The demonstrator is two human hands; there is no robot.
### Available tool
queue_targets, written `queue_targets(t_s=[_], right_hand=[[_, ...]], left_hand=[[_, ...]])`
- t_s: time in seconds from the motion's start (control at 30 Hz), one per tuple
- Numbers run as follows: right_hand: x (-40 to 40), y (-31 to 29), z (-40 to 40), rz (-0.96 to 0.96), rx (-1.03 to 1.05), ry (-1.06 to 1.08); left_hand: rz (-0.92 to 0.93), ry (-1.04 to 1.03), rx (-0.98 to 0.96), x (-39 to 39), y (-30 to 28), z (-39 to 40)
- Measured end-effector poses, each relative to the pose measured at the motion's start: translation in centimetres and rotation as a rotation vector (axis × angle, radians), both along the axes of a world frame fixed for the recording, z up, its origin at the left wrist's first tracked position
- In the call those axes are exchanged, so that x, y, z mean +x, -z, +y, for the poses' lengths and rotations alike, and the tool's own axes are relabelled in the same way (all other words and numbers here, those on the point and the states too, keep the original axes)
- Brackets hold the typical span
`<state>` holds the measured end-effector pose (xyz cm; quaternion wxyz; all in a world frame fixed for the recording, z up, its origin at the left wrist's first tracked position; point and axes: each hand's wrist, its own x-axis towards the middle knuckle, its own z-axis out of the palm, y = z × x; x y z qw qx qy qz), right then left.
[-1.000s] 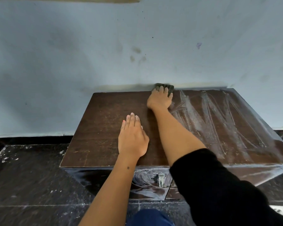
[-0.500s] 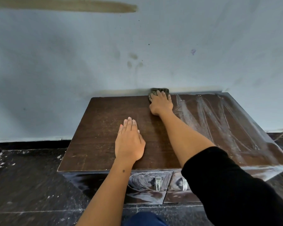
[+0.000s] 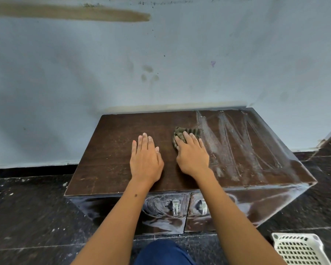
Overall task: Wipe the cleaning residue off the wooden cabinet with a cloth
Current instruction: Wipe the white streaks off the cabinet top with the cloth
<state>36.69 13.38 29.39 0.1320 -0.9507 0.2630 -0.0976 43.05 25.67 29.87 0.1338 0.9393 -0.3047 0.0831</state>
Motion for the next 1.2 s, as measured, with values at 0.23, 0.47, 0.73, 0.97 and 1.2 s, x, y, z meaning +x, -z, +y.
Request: queue_targets(t_s=[0.23,0.47,0.73,0.97,1.2], right_hand=[[5.1,-2.2,-4.1,0.141,0.070,-0.064],[-3.7,-0.2,-0.4,-0.016,0.013,-0.063],[-1.5,-1.1,-1.8,0.045,0.016,-0.045],[-3.8,-0.8,-1.0,0.003,-0.019,-0.035],[-8.9,0.8,2.0,-0.040,-0.058,0.009]], left_hand=[[0.061,0.105,0.015,-4.1,0.3,-3.7],[0.103,0.094,-0.031,-4.4,0.8,-3.2],[0.107,0.092,-0.029,-3.8,0.8,-3.5],[0.115,0.100,-0.005,-4.4,0.7,-3.0],[0.109,0.094,-0.020,-4.3,1.2,-3.1]])
